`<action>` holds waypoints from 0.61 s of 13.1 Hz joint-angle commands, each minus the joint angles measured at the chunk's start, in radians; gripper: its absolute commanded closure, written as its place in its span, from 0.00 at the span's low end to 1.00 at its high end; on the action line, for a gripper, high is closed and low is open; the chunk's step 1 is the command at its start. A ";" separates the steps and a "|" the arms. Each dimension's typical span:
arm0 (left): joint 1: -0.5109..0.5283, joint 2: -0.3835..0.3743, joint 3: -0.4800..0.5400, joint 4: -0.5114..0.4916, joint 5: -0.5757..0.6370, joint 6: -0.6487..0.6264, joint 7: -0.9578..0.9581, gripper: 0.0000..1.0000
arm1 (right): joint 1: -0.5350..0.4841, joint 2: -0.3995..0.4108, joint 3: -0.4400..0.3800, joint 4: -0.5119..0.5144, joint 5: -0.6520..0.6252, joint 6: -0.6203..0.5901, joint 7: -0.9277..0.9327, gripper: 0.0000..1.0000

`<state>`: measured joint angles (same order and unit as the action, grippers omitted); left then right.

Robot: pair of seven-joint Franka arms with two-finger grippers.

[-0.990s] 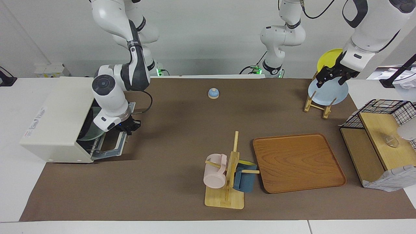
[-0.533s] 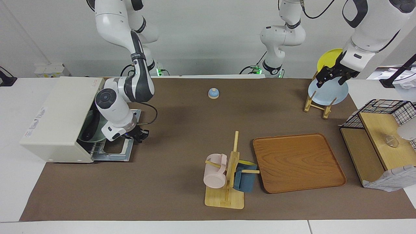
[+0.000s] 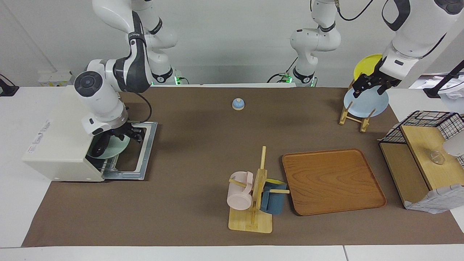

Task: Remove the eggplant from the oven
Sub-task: 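Reach the right gripper into the oven toward the green plate, then grasp the green plate rim with the right gripper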

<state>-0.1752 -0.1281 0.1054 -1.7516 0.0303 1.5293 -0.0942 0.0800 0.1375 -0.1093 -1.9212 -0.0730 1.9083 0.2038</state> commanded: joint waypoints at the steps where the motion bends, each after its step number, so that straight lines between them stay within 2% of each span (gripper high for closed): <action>1: 0.003 0.007 -0.003 0.021 0.005 -0.021 0.008 0.00 | -0.034 -0.029 0.011 -0.082 -0.028 0.069 -0.030 0.35; 3: 0.005 0.007 -0.003 0.021 0.005 -0.021 0.007 0.00 | -0.035 -0.035 0.010 -0.136 -0.031 0.150 -0.034 0.42; 5: 0.003 0.007 -0.003 0.021 0.005 -0.021 0.007 0.00 | -0.046 -0.027 0.011 -0.147 -0.050 0.163 -0.035 0.52; 7: 0.003 0.007 -0.003 0.020 0.005 -0.021 0.007 0.00 | -0.034 -0.022 0.013 -0.151 -0.117 0.163 -0.035 0.76; 8: 0.003 0.007 -0.003 0.021 0.005 -0.023 0.007 0.00 | -0.020 -0.022 0.014 -0.151 -0.146 0.156 -0.041 0.93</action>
<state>-0.1752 -0.1281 0.1054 -1.7516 0.0303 1.5293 -0.0942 0.0549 0.1366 -0.1053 -2.0456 -0.1678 2.0527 0.1833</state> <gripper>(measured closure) 0.000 0.626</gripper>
